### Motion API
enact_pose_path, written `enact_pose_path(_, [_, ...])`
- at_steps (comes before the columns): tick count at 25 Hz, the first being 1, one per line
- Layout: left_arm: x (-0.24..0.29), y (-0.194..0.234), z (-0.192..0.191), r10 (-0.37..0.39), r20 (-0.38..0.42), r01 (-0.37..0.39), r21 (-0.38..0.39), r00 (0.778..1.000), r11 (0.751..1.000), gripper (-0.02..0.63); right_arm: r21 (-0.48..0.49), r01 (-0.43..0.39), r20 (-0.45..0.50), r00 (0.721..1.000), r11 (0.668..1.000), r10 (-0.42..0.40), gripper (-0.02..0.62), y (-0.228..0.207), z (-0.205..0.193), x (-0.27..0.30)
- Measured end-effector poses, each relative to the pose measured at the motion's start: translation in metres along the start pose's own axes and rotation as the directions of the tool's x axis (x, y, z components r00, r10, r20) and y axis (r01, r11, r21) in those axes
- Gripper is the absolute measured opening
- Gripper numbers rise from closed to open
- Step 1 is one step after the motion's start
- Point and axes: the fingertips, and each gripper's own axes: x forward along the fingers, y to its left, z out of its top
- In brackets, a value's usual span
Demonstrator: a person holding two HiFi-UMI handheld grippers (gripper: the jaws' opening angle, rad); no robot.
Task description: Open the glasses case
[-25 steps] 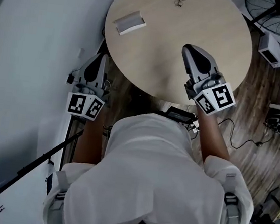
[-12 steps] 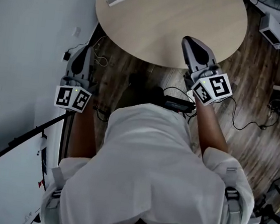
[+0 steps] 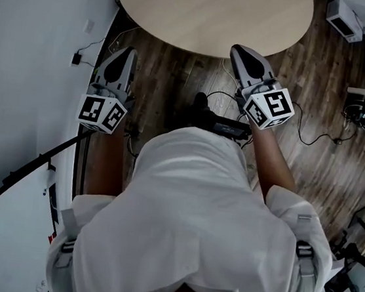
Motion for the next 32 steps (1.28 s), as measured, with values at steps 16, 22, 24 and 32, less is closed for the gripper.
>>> enact_pose_path(16, [-0.156,-0.043,-0.107,-0.049,-0.179,0.030,-0.103,0.983,0.994,0.012,-0.050,-0.147,-0.144,0.980,0.988,0.139,0.025,0.144,-0.062,-0.024])
enact_pose_path(22, [-0.138,-0.084,-0.122,-0.146,-0.065,0.131,-0.194,0.987,0.972,0.012,-0.091,-0.201,-0.161,0.969,0.975,0.185,0.025,0.130,-0.074,-0.050])
enact_pose_path(24, [-0.128,-0.095,-0.129,-0.134,-0.091,0.118,-0.168,0.987,0.979,0.012,-0.087,-0.187,-0.155,0.973,0.978,0.172,0.025,0.113,-0.074,-0.062])
enact_pose_path(32, [-0.082,-0.157,-0.120,-0.195,-0.114,0.182,-0.117,0.974,0.976,0.012,-0.032,-0.141,-0.132,0.982,0.990,0.135,0.025,0.072,-0.078,-0.114])
